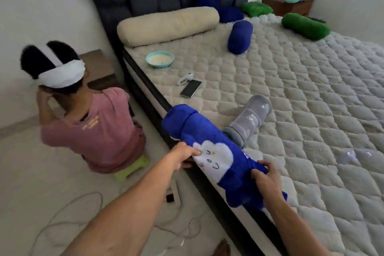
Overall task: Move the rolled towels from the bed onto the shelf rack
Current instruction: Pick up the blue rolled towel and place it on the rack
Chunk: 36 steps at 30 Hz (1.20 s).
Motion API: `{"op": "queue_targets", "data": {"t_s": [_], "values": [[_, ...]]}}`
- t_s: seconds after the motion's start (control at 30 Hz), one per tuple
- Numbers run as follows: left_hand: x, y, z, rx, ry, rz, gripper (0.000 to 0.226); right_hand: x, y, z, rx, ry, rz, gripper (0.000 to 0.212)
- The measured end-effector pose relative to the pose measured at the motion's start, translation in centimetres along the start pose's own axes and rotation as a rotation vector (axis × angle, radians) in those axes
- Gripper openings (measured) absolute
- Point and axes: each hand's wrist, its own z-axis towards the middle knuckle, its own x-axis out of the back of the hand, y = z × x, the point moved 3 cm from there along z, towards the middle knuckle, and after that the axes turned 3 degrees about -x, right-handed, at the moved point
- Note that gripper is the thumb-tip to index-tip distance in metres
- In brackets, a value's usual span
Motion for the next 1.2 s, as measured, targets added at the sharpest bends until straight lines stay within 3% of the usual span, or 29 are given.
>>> {"op": "queue_targets", "data": {"t_s": [0.13,0.3,0.6,0.87,1.2], "values": [[9.1,-6.2,-7.3,-0.014,0.179,-0.119,0.038,-6.5,-0.2,-5.8,0.03,-0.187,-0.045,0.037],[20.3,-16.3,-19.8,0.039,0.279,-0.257,0.026,-14.8,1.9,-16.0,0.076,-0.422,-0.101,0.04],[31.0,-31.9,-37.0,0.201,0.56,-0.515,0.018,-27.8,5.3,-32.6,0.196,-0.816,-0.327,0.035],[37.2,-37.6,-42.7,0.235,0.824,-0.814,0.011,-39.7,4.8,-40.9,0.429,-1.134,-0.498,0.028],[45.2,-43.3,-47.2,0.199,1.221,-1.204,0.027,-49.9,7.9,-50.8,0.456,-1.469,-0.64,0.024]]}}
